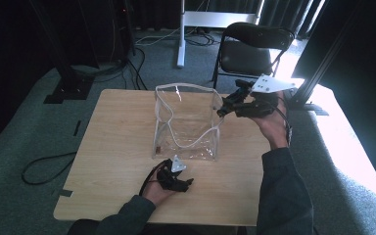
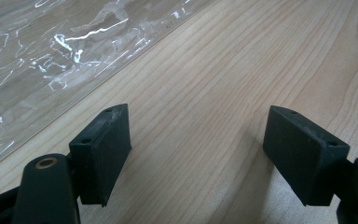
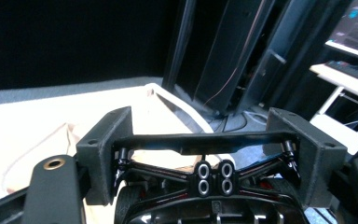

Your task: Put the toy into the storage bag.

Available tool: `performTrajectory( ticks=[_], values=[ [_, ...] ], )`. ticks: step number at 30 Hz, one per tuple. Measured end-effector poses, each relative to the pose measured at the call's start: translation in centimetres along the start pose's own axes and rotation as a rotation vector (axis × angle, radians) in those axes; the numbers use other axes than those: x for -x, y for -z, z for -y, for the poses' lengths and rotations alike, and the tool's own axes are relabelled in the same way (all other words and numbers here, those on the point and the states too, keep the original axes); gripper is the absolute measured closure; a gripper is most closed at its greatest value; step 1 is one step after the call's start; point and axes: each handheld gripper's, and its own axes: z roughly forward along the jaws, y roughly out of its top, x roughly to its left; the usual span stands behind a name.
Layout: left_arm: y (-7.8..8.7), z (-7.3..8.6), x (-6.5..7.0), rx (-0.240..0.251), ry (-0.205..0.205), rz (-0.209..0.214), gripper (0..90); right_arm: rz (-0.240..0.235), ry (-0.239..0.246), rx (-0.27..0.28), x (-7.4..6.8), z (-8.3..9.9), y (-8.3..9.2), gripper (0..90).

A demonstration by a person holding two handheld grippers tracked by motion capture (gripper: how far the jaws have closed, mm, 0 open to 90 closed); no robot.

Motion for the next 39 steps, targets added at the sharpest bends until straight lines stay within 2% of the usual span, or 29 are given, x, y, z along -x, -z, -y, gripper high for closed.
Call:
performTrajectory(
  ticks=[5, 8, 13, 24, 27, 39],
  values=[
    [0.0, 0.0, 0.0, 0.002, 0.000, -0.002, 23.6, -0.029, -0.003, -0.032, -0.1, 0.7, -1.1, 24.6],
    [0.0, 0.0, 0.0, 0.002, 0.000, -0.002, 23.6, -0.057, -0.021, -0.053, 0.0, 1.5, -1.9, 24.6],
    [0.0, 0.0, 0.0, 0.003, 0.002, -0.002, 23.6, -0.072, -0.034, -0.075, -0.1, 2.5, -2.6, 24.6],
    [0.0, 0.0, 0.0, 0.003, 0.002, -0.003, 23.6, -0.091, -0.072, -0.111, 0.3, 4.3, -3.9, 24.6],
    [0.0, 0.0, 0.0, 0.002, 0.001, -0.002, 23.6, -0.096, -0.100, -0.125, 0.4, 5.1, -4.6, 24.6],
    [0.0, 0.0, 0.0, 0.002, 0.001, -0.002, 23.6, -0.106, -0.119, -0.170, 0.6, 6.1, -5.9, 24.6]
  ],
)
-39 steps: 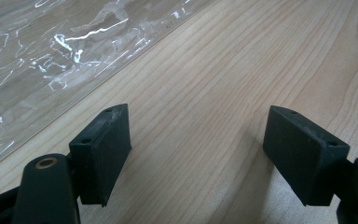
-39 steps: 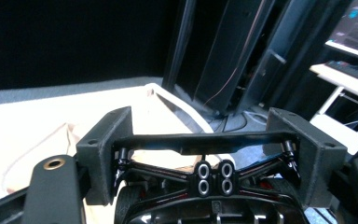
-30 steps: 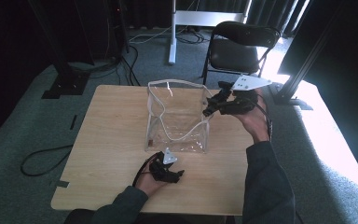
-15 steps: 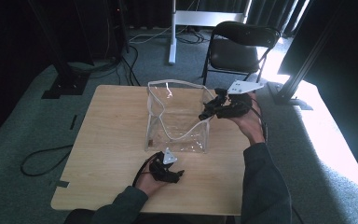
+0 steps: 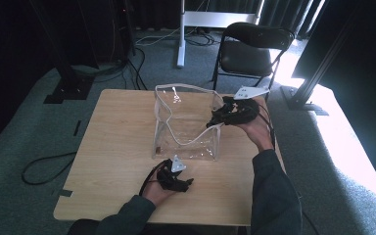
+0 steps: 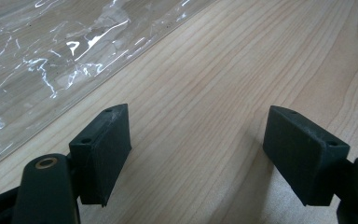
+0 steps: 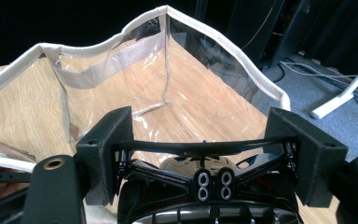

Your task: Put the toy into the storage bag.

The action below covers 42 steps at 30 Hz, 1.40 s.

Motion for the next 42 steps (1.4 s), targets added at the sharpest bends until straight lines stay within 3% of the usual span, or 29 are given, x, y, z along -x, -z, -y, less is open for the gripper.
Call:
performTrajectory(
  ticks=[26, 42],
  values=[
    [0.0, 0.0, 0.0, -0.001, 0.000, -0.001, 23.6, -0.007, -0.028, -0.075, 0.4, 1.3, -2.0, 24.5],
    [0.0, 0.0, 0.0, 0.000, 0.002, -0.002, 23.6, 0.009, -0.043, -0.110, 0.5, 1.4, -2.1, 24.2]
  ],
)
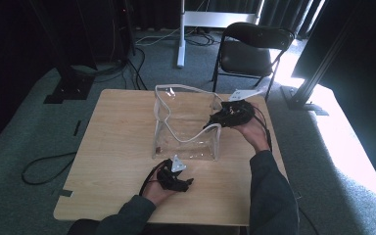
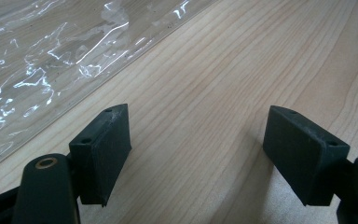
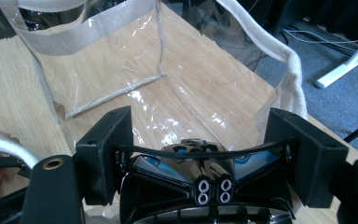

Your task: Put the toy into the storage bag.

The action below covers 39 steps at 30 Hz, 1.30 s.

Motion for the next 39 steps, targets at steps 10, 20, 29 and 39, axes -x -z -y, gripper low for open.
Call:
performTrajectory(
  ticks=[10, 20, 29, 39],
  values=[
    [0.0, 0.0, 0.0, 0.000, 0.000, 0.000, 23.6, 0.024, 0.003, -0.006, -0.1, 0.1, 0.1, 23.7],
    [0.0, 0.0, 0.0, 0.001, 0.001, 0.001, 23.6, 0.092, 0.062, -0.012, -0.8, -0.2, 0.7, 24.3],
    [0.0, 0.0, 0.0, 0.001, 0.002, 0.000, 23.7, 0.196, 0.019, 0.077, -0.8, 1.1, 3.9, 24.4],
    [0.0, 0.0, 0.0, 0.003, 0.003, -0.001, 23.7, 0.261, -0.060, 0.085, -1.3, 4.8, 5.5, 25.0]
  ],
)
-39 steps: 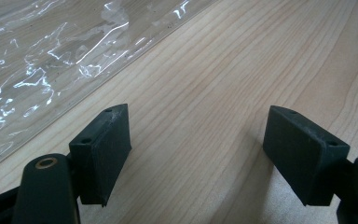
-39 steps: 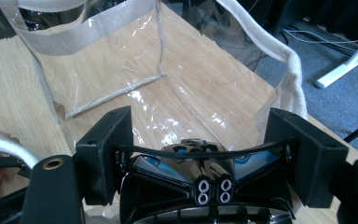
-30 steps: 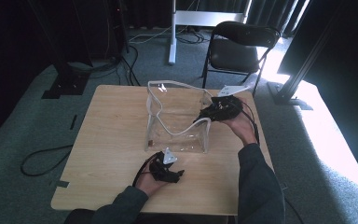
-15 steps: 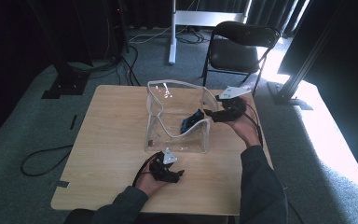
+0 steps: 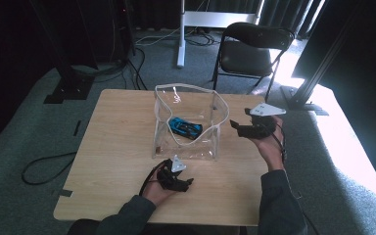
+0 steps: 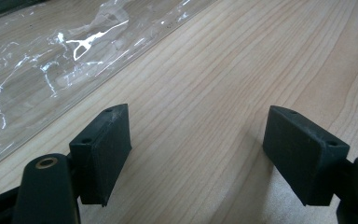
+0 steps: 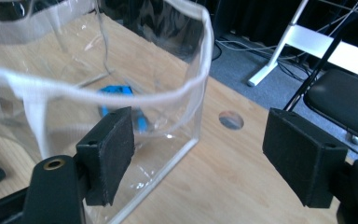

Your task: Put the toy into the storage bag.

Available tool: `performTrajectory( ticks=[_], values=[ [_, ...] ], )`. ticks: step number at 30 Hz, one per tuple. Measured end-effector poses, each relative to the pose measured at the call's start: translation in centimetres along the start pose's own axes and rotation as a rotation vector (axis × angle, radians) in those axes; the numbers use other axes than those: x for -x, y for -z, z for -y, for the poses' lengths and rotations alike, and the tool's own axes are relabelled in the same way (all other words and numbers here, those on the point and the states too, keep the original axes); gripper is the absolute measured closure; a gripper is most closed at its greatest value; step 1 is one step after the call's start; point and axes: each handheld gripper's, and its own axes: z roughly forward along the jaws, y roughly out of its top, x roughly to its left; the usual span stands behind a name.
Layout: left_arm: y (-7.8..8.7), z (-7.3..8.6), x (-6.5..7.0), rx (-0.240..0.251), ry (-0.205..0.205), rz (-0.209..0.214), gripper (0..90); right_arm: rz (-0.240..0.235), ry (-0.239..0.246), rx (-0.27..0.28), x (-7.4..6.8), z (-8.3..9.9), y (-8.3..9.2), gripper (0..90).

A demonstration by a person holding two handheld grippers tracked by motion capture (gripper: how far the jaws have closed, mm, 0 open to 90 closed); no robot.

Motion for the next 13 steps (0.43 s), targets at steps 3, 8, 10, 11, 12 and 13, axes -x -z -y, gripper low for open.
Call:
performTrajectory(
  ticks=[3, 8, 10, 11, 12, 13],
  values=[
    [0.0, 0.0, 0.0, -0.003, -0.004, 0.000, 23.7, 0.018, -0.009, -0.011, -0.2, 1.2, 0.0, 27.5],
    [0.0, 0.0, 0.0, -0.003, -0.003, 0.000, 23.7, 0.008, -0.032, -0.030, -0.8, 2.9, -0.2, 27.4],
    [0.0, 0.0, 0.0, -0.003, -0.003, -0.001, 23.7, 0.014, -0.033, -0.046, -1.3, 3.8, -0.4, 27.4],
    [0.0, 0.0, 0.0, -0.002, -0.003, 0.000, 23.7, 0.008, -0.040, -0.050, -1.4, 4.4, -0.4, 27.4],
    [0.0, 0.0, 0.0, -0.002, -0.003, 0.000, 23.7, 0.008, -0.040, -0.050, -1.4, 4.4, -0.4, 27.4],
    [0.0, 0.0, 0.0, 0.000, -0.001, -0.001, 23.7, -0.010, -0.056, -0.087, -2.0, 6.3, -1.1, 27.4]
  ],
)
